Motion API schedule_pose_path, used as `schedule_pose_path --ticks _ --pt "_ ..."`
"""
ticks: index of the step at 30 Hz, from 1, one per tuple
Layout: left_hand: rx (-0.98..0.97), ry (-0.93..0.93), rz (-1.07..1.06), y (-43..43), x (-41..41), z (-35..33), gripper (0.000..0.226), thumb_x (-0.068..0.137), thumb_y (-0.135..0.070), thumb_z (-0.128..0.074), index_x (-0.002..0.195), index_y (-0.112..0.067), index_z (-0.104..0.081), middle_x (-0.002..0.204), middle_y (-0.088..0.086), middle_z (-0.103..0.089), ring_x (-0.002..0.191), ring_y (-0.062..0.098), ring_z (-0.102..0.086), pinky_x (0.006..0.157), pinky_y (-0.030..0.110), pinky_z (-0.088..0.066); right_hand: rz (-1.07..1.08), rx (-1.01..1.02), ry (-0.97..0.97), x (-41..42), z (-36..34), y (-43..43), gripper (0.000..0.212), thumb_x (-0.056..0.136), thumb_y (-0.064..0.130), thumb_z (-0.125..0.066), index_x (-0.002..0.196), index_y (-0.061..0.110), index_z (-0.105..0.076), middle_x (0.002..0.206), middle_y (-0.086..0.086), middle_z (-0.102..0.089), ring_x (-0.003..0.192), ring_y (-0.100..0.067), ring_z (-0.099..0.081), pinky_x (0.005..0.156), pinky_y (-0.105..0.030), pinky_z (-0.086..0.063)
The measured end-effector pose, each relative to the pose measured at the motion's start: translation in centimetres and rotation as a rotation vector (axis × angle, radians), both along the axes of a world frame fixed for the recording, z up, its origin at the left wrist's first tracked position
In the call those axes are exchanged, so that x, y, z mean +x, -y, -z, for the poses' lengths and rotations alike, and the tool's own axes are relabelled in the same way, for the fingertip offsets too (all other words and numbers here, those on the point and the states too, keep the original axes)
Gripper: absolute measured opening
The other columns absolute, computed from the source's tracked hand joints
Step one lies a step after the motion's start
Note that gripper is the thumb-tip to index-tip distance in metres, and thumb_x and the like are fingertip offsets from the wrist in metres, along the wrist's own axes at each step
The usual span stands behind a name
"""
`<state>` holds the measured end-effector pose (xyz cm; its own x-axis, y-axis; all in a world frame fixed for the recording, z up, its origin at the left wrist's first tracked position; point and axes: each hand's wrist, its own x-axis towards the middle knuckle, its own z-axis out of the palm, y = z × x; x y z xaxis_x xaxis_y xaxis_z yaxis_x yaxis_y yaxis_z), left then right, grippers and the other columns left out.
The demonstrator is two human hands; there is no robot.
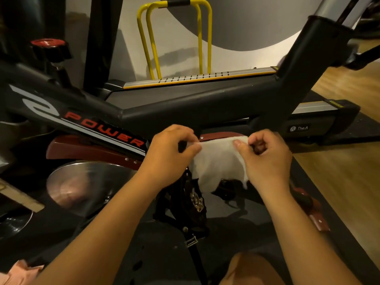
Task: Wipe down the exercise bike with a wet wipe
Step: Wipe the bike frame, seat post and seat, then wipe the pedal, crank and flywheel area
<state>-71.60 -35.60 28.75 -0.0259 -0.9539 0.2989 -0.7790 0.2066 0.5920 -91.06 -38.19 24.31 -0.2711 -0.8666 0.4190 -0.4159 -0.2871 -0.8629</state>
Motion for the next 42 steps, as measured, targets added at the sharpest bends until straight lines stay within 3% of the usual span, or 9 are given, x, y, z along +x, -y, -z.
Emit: schedule_pose_path --ticks 3,7,14,17,21,25,31,38,42 --pt "-0.022 -0.275 -0.017 0.4 0.4 0.1 0.010 0.094 -0.015 -0.063 0.096 -0.025 -0.065 0.090 -0.008 -0.070 0.081 0.002 -0.068 0.076 0.026 -0.059 0.069 -0.033 0.169 1.9 -0.8 0.7 0.020 0.085 0.027 -0.071 0.076 0.023 -0.053 0.073 0.004 -0.060 0.066 -0.006 -0.059 0.062 -0.020 -0.052" --pt "-0.145 -0.443 -0.145 1.6 2.0 0.0 0.010 0.094 -0.010 -0.063 0.096 -0.019 -0.066 0.083 0.000 -0.071 0.069 0.009 -0.070 0.062 0.021 -0.057 -0.190 0.003 0.412 5.9 -2.6 2.2 0.017 0.090 0.022 -0.068 0.082 0.015 -0.055 0.077 -0.005 -0.070 0.067 -0.013 -0.072 0.064 -0.033 -0.061" --pt "-0.042 -0.334 -0.297 1.6 5.9 3.1 0.009 0.089 -0.017 -0.070 0.096 -0.023 -0.069 0.081 -0.003 -0.070 0.076 0.009 -0.068 0.078 0.037 -0.060 -0.429 0.218 0.155 7.0 2.0 4.5 0.008 0.082 0.024 -0.075 0.089 0.024 -0.070 0.091 0.007 -0.071 0.091 -0.005 -0.066 0.080 -0.026 -0.055" --pt "-0.029 -0.449 -0.267 0.8 6.2 4.3 0.009 0.093 -0.018 -0.064 0.094 -0.026 -0.069 0.085 -0.001 -0.071 0.082 0.013 -0.070 0.080 0.039 -0.059 -0.408 0.321 0.279 6.1 1.8 6.3 0.008 0.080 0.024 -0.078 0.087 0.024 -0.073 0.092 0.003 -0.072 0.095 -0.014 -0.068 0.081 -0.030 -0.055" --pt "0.087 -0.743 -0.083 1.2 4.2 3.5 0.016 0.099 -0.017 -0.054 0.099 -0.013 -0.070 0.093 0.007 -0.074 0.088 0.019 -0.073 0.081 0.031 -0.060 -0.413 0.231 0.229 6.9 2.3 6.3 0.013 0.080 0.018 -0.077 0.083 0.026 -0.068 0.088 0.005 -0.071 0.083 -0.002 -0.066 0.071 -0.020 -0.053" --pt "0.296 -0.653 -0.066 2.6 2.4 5.3 0.030 0.104 -0.027 -0.046 0.112 -0.009 -0.068 0.107 0.007 -0.072 0.101 0.016 -0.069 0.084 0.022 -0.056 -0.395 0.141 0.012 7.4 5.5 5.9 0.015 0.086 0.013 -0.071 0.090 0.026 -0.063 0.092 0.010 -0.067 0.086 0.003 -0.062 0.070 -0.006 -0.046" --pt "0.353 -0.529 -0.020 2.8 2.9 7.8 0.033 0.103 -0.034 -0.043 0.121 -0.017 -0.065 0.113 -0.005 -0.070 0.108 0.003 -0.064 0.089 0.021 -0.047 -0.289 0.115 -0.333 2.6 10.3 6.1 0.025 0.100 0.019 -0.052 0.119 0.010 -0.065 0.120 -0.007 -0.063 0.113 -0.019 -0.058 0.090 -0.012 -0.033" --pt "0.471 -0.379 0.094 2.6 3.3 5.3 0.038 0.103 -0.039 -0.037 0.126 -0.022 -0.062 0.123 -0.007 -0.067 0.111 -0.002 -0.061 0.093 0.020 -0.047 -0.437 -0.086 -0.159 5.3 8.8 6.8 0.027 0.091 0.016 -0.066 0.118 0.010 -0.068 0.122 0.004 -0.061 0.114 0.003 -0.047 0.099 0.001 -0.029" --pt "0.509 -0.200 0.296 2.1 0.4 2.6 0.053 0.094 -0.067 -0.025 0.124 -0.043 -0.062 0.129 -0.022 -0.061 0.121 -0.008 -0.053 0.102 0.022 -0.035 -0.252 0.116 -0.190 -1.5 13.5 6.5 0.025 0.087 0.017 -0.069 0.112 0.012 -0.070 0.120 -0.002 -0.066 0.117 -0.015 -0.058 0.105 -0.022 -0.038"
